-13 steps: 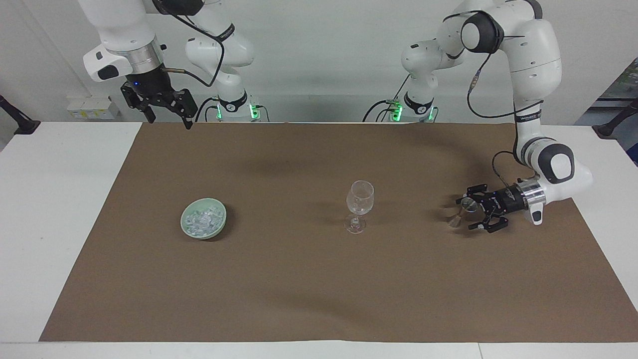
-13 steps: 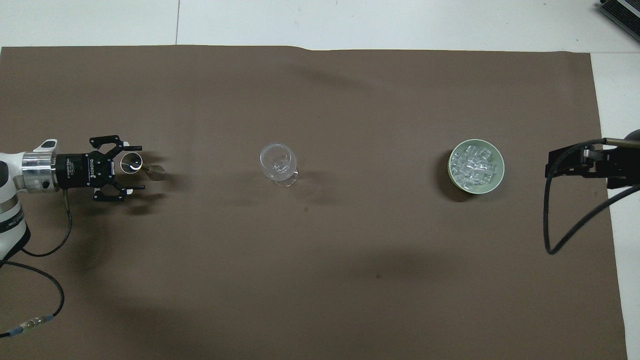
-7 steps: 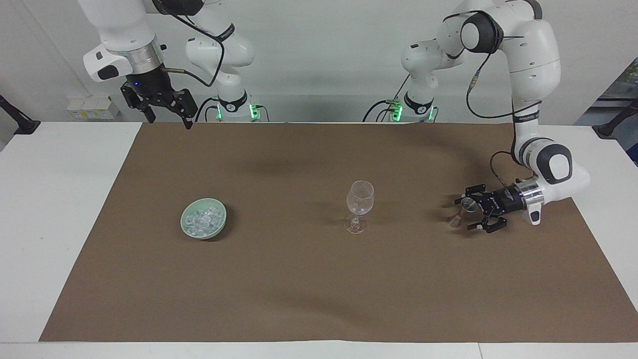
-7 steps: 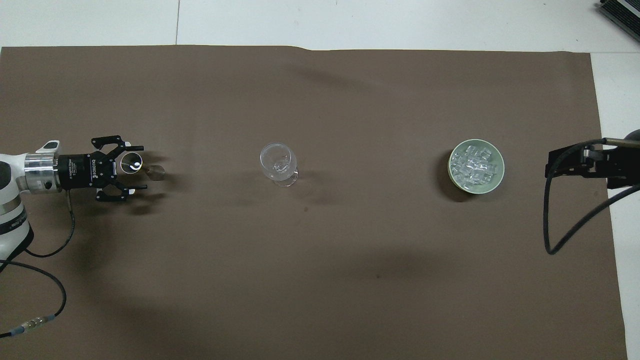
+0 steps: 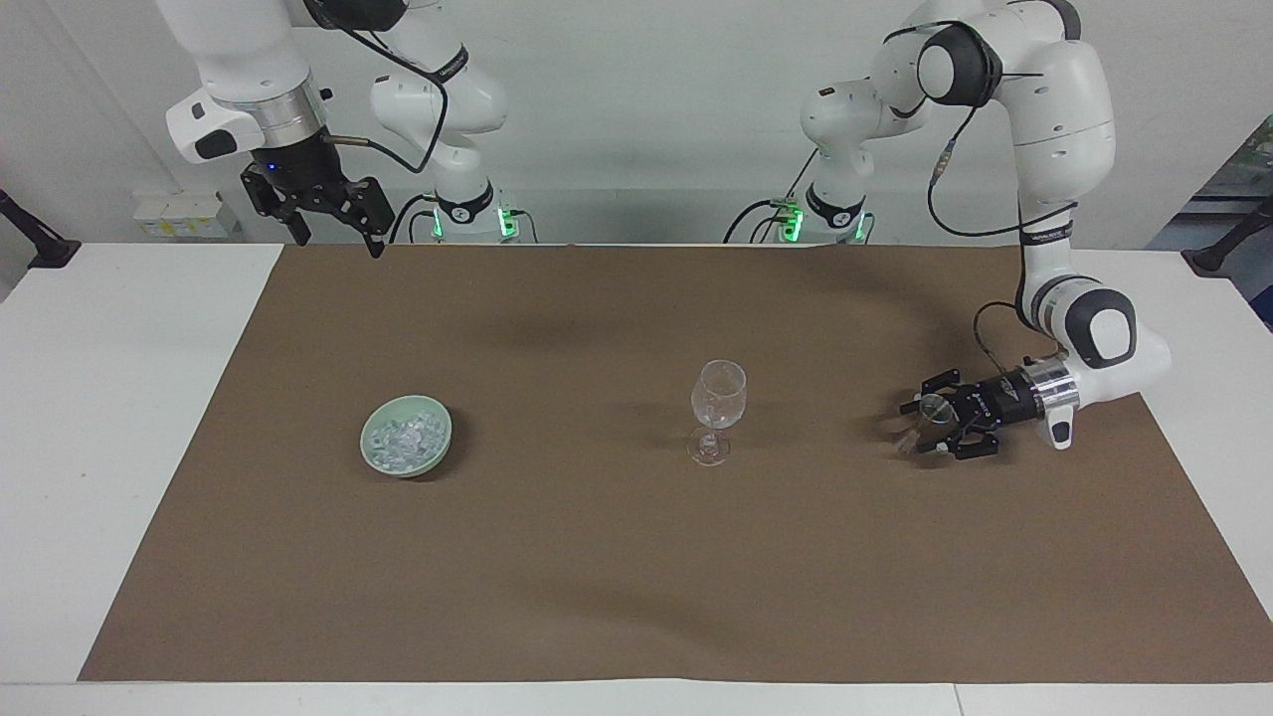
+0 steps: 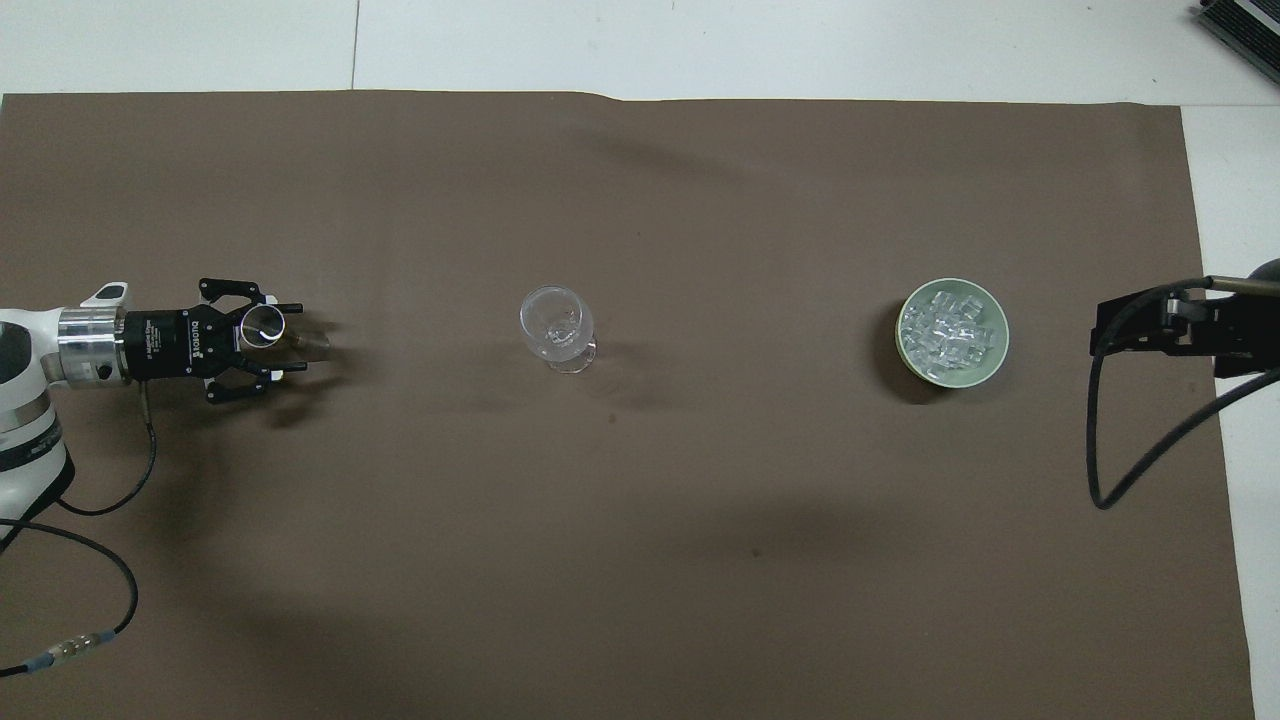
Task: Pour wine and add ice with both arms
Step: 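Close the left gripper around the small dark cup, then lift the cup with the left gripper and carry it toward the glass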
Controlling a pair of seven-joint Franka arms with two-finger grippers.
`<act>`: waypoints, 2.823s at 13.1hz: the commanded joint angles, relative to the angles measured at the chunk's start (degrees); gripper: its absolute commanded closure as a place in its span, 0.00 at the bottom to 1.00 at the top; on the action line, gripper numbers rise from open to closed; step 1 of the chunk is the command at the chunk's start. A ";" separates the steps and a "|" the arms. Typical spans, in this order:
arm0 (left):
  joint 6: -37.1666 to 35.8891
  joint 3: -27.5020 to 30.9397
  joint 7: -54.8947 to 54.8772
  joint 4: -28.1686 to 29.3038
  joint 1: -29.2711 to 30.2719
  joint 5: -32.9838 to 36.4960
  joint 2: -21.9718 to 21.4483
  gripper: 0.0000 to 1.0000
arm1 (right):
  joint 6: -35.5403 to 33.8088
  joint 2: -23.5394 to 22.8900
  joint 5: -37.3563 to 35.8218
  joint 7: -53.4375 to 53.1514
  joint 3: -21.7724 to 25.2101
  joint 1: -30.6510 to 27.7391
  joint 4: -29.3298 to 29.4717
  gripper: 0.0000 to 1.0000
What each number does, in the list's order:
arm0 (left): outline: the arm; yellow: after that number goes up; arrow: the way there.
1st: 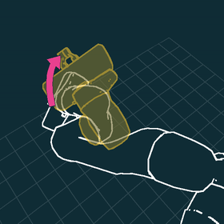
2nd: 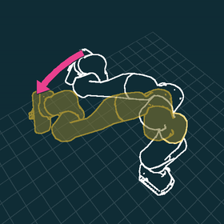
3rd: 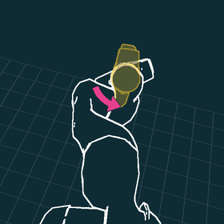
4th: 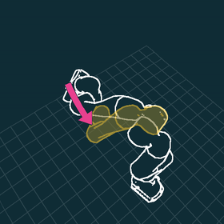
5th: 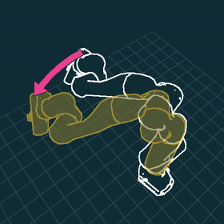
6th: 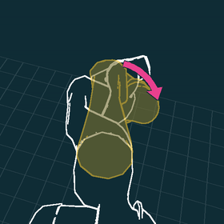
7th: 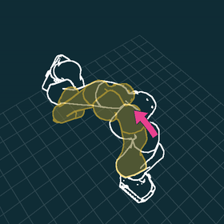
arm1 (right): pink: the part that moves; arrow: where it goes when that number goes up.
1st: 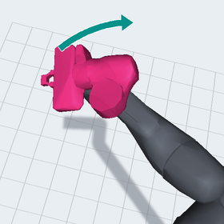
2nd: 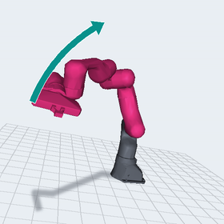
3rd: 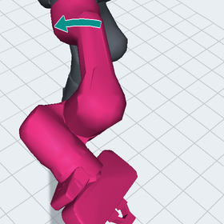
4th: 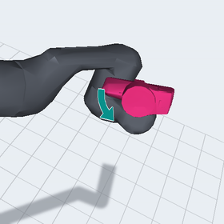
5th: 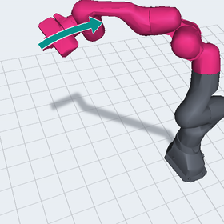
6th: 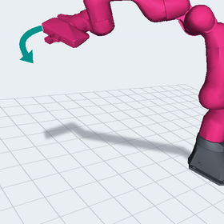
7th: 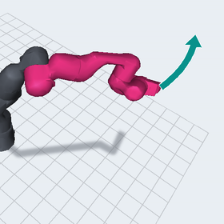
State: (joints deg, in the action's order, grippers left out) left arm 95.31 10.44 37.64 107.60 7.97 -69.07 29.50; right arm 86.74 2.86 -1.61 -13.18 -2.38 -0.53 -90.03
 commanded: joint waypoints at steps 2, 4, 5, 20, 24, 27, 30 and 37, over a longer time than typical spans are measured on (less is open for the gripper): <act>0.76 0.54 -0.64 1.47 -0.24 -1.42 -0.93 0.30 | -0.61 0.47 0.82 1.40 -0.17 -0.70 -0.14 0.00; 0.49 0.54 -0.55 1.47 0.12 -1.42 -0.93 0.32 | -0.52 0.47 0.82 1.40 -0.17 -0.70 -0.14 0.00; 0.58 0.63 -0.55 1.47 0.20 -1.42 -0.93 0.37 | -0.61 0.47 0.82 1.40 -0.17 -0.70 -0.14 0.00; -1.52 0.90 -0.03 1.38 0.99 -1.42 -1.11 1.00 | -0.61 0.47 0.82 1.49 -0.17 -0.79 -0.06 0.00; -2.93 1.77 5.84 -0.28 1.09 -1.25 -1.19 1.00 | -0.52 0.39 0.82 1.49 -0.17 -0.70 0.03 0.00; -3.11 2.83 9.98 -1.16 0.29 -0.63 -2.77 1.00 | -0.52 0.39 0.82 1.40 -0.17 -0.79 0.03 0.00; -2.58 3.00 14.45 -1.25 -0.93 0.07 -6.10 1.00 | -0.52 0.39 0.82 1.40 -0.17 -0.70 0.03 0.00; -1.70 0.55 24.66 -2.92 -2.34 4.99 -12.35 1.00 | -0.52 0.39 0.82 1.49 -0.17 -0.70 0.03 0.00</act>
State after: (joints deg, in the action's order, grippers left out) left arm 93.37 11.49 59.37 104.48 6.20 -65.34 19.12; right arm 86.74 2.89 -1.61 -13.18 -2.38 -0.53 -90.03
